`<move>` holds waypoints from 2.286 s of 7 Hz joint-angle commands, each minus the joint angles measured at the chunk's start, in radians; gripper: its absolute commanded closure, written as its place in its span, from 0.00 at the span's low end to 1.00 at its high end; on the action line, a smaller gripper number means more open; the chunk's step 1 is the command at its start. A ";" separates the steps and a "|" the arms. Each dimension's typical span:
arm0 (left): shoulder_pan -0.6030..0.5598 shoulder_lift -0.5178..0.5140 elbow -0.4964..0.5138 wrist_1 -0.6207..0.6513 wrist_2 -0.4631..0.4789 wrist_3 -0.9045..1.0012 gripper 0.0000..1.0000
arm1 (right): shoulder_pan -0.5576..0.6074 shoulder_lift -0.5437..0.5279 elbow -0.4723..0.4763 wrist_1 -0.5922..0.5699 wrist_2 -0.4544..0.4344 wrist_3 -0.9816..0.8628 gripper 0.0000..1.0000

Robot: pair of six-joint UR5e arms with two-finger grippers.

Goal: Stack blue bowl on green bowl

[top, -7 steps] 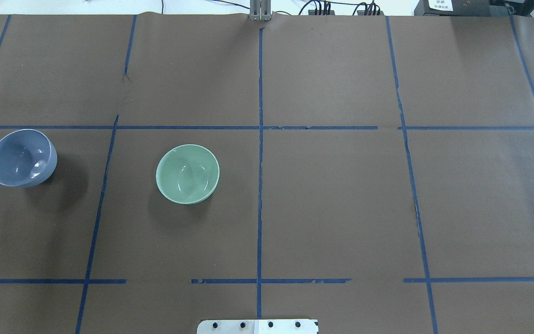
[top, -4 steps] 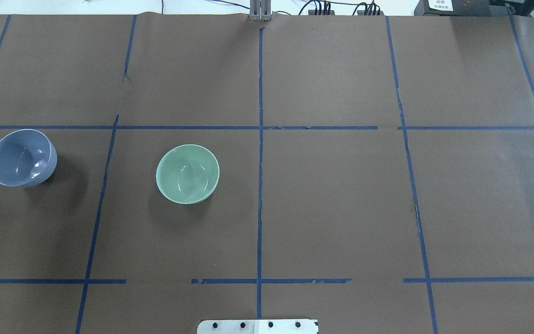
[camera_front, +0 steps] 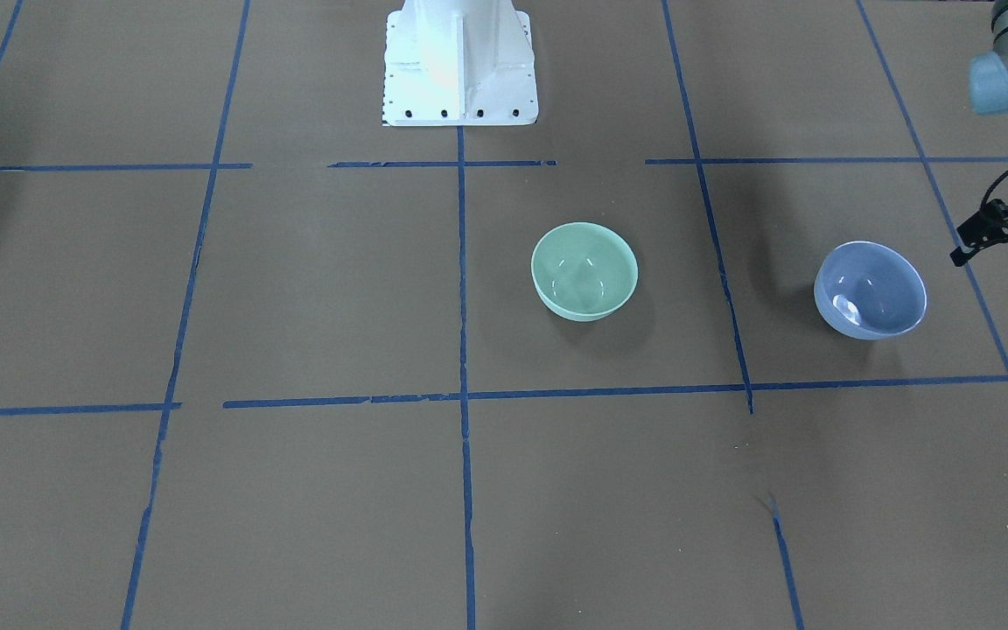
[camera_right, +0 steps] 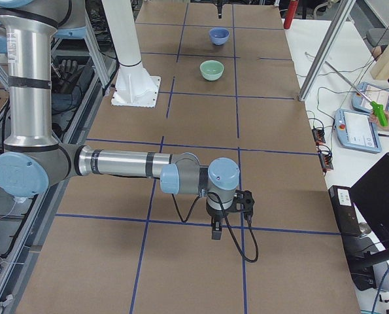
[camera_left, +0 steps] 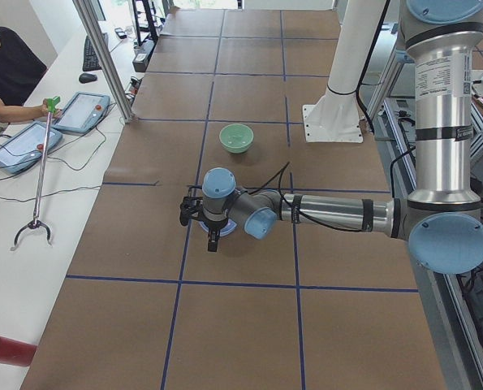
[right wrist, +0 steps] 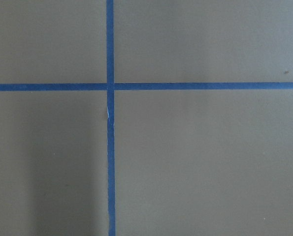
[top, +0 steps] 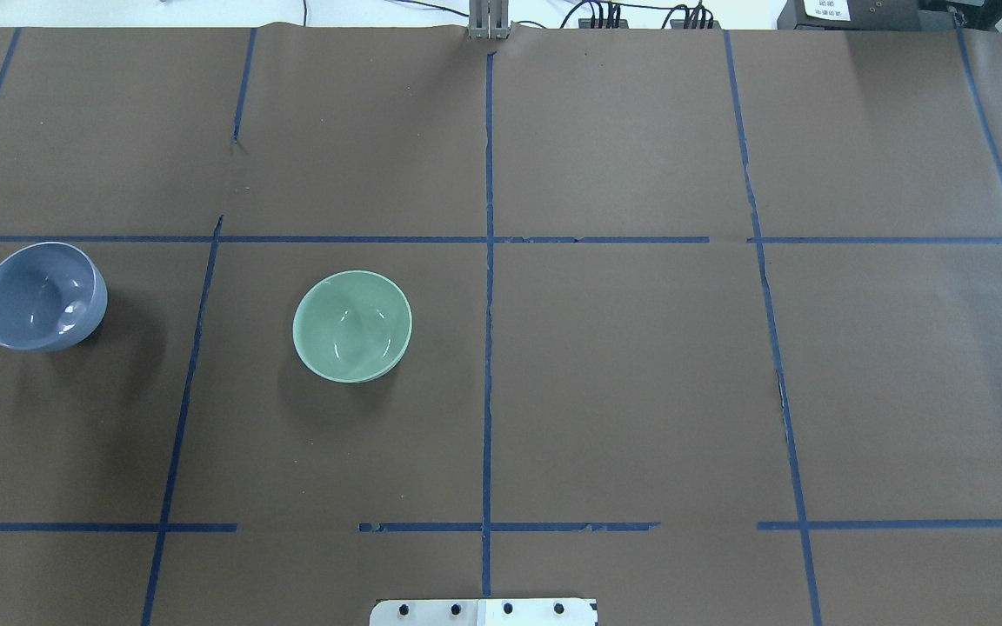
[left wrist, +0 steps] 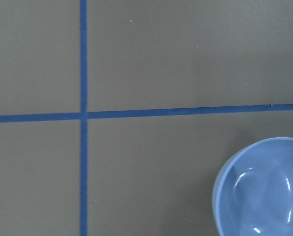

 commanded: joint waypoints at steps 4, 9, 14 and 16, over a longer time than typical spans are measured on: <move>0.150 -0.040 0.120 -0.137 0.057 -0.090 0.10 | 0.000 0.000 0.000 0.000 0.000 0.000 0.00; 0.141 -0.022 0.047 -0.127 0.052 -0.038 1.00 | 0.000 0.000 0.000 0.000 0.000 0.000 0.00; -0.041 -0.182 -0.360 0.630 0.017 0.157 1.00 | 0.000 0.000 0.000 0.000 0.000 0.000 0.00; 0.039 -0.276 -0.409 0.674 -0.030 -0.096 1.00 | 0.000 0.000 0.000 0.000 0.000 0.000 0.00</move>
